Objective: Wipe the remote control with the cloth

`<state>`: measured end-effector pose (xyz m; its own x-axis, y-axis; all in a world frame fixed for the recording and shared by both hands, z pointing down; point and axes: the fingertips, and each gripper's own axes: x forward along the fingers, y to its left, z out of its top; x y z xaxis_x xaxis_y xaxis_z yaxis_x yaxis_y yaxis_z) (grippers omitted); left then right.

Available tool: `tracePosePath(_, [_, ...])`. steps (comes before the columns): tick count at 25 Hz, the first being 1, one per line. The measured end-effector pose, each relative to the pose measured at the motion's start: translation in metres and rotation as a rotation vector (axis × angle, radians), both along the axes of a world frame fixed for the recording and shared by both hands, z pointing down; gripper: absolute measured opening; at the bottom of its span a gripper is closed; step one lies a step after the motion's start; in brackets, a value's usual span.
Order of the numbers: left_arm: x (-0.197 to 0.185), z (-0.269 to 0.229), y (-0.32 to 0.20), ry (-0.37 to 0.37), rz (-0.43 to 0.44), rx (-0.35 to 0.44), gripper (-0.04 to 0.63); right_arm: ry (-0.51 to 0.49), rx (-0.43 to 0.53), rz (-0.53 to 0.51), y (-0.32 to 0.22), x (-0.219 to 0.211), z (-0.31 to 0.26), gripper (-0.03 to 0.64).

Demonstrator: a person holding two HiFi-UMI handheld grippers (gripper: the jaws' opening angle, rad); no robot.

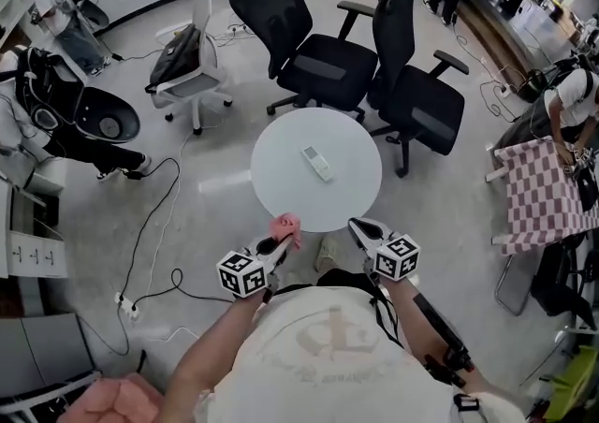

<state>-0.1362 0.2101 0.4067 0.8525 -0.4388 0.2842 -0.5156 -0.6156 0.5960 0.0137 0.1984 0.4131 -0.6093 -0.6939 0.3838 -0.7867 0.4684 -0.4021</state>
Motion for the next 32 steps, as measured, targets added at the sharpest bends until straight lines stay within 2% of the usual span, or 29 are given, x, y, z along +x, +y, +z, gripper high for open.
tracePosePath(8, [0.023, 0.019, -0.052, -0.055, -0.005, -0.036, 0.043, 0.007, -0.048, -0.038, -0.057, 0.015, 0.028, 0.006])
tracePosePath(19, [0.088, 0.038, -0.141, -0.174, 0.033, -0.071, 0.043, 0.035, -0.089, -0.183, -0.154, 0.039, 0.058, 0.006])
tracePosePath(25, [0.088, 0.051, -0.165, -0.241, 0.030, -0.113, 0.043, 0.105, -0.134, -0.274, -0.175, 0.031, 0.086, 0.006])
tracePosePath(32, [0.083, 0.075, -0.190, -0.279, 0.120, -0.158, 0.043, 0.153, -0.197, -0.200, -0.195, 0.028, 0.113, 0.006])
